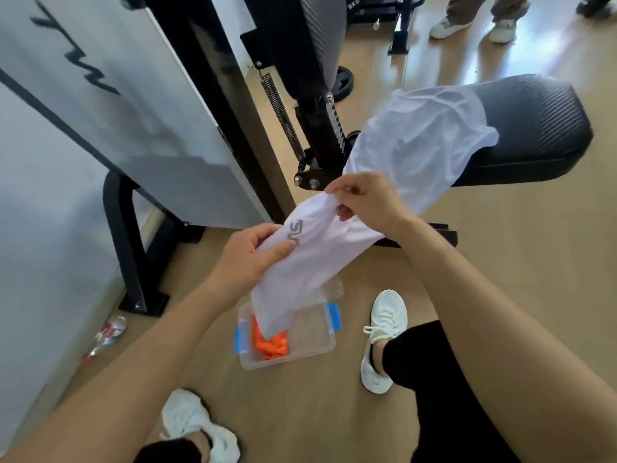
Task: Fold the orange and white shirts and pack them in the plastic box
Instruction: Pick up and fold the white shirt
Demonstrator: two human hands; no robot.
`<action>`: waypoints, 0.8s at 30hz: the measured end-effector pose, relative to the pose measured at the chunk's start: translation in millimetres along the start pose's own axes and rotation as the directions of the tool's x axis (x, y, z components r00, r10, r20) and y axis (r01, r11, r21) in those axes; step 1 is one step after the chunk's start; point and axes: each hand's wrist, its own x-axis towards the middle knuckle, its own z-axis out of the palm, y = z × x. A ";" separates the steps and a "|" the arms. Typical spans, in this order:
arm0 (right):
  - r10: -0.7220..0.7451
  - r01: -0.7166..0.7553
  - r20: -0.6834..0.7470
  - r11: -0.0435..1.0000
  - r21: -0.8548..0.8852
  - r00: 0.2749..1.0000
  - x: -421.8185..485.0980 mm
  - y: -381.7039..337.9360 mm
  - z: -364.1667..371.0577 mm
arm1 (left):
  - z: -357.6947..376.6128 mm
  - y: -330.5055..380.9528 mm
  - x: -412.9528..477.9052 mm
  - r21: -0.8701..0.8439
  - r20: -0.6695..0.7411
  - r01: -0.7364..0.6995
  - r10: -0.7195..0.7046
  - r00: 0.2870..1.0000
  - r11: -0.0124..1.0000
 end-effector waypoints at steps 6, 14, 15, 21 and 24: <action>-0.041 0.057 0.133 0.991 -0.118 0.990 -54.3 -25.9 33.4 | -63.4 -36.9 -92.1 0.123 -0.029 -0.024 0.027 0.999 0.992; -0.130 0.127 -0.041 0.990 -0.060 0.991 -132.8 -62.5 72.5 | -97.7 -69.2 -196.9 0.118 -0.141 0.079 -0.062 0.988 0.990; -0.121 0.118 -0.059 0.992 -0.053 0.991 -141.8 -65.4 76.2 | -100.4 -74.5 -207.6 0.126 -0.148 0.083 -0.064 0.987 0.989; 0.044 -0.038 0.063 0.995 -0.094 0.997 -201.2 -50.5 105.2 | -95.9 -121.4 -267.1 -0.175 -0.286 0.198 -0.243 0.927 0.964; 0.171 -0.046 0.303 0.925 -0.378 0.937 -216.1 -29.5 118.9 | -82.2 -138.9 -284.4 -0.345 -0.294 0.222 -0.330 0.897 0.912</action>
